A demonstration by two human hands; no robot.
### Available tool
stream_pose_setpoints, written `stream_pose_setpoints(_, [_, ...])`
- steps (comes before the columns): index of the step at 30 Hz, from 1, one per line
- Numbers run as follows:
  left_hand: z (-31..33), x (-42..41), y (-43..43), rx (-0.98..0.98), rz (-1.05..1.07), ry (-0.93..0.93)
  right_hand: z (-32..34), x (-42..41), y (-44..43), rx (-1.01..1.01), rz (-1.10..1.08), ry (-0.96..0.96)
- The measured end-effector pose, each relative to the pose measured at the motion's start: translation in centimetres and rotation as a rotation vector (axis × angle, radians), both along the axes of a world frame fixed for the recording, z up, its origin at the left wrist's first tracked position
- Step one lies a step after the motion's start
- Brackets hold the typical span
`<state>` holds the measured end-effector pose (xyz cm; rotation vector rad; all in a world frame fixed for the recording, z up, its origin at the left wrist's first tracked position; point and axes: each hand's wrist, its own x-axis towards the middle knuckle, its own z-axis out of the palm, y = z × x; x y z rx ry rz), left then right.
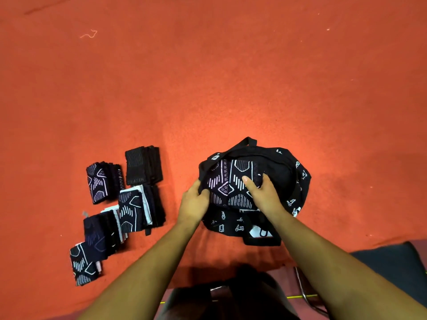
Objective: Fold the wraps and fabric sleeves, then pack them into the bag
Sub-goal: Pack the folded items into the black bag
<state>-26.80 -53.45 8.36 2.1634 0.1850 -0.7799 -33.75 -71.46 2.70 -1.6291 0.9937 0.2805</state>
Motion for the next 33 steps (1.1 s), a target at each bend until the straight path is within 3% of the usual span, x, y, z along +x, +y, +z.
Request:
stream_pose_setpoints(4, [0.1, -0.2, 0.3, -0.016, -0.082, 0.008, -0.9, 0.0, -0.1, -0.155, 0.107, 0.128])
stream_pose_setpoints(11, [0.9, 0.3, 0.8, -0.11, -0.054, -0.006, 0.5, 0.5, -1.0, -0.129, 0.021, 0.12])
stream_pose_setpoints(17, [1.6, 0.7, 3.2, -0.167, -0.042, 0.018, 5.2, 0.9, -0.8, -0.241, 0.027, 0.03])
stream_pose_setpoints(22, [3.5, 1.8, 8.3, -0.151, 0.023, -0.118, 11.9, 3.4, 2.9, -0.398, 0.098, -0.215])
stream_pose_setpoints(28, [3.2, 3.8, 17.8, -0.054, 0.215, -0.204, 12.8, 7.0, 15.0, -0.247, 0.294, -0.321])
stream_pose_setpoints(33, [0.0, 4.5, 22.2, -0.094, 0.377, -0.057, 8.0, 8.6, 24.0, 0.104, 0.311, -0.017])
